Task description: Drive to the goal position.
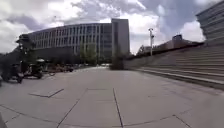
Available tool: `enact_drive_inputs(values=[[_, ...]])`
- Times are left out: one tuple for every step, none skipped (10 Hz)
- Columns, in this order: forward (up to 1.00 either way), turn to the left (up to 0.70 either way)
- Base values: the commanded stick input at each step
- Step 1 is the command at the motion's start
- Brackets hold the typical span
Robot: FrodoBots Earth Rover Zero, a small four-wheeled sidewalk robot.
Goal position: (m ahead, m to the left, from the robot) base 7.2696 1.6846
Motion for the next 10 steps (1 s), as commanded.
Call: enact_drive_inputs(values=[[1.00,0.00],[1.00,0.00],[1.00,0.00],[1.00,0.00],[1.00,0.00],[1.00,0.00],[1.00,0.00],[1.00,0.00],[1.00,0.00],[1.00,0.06]])
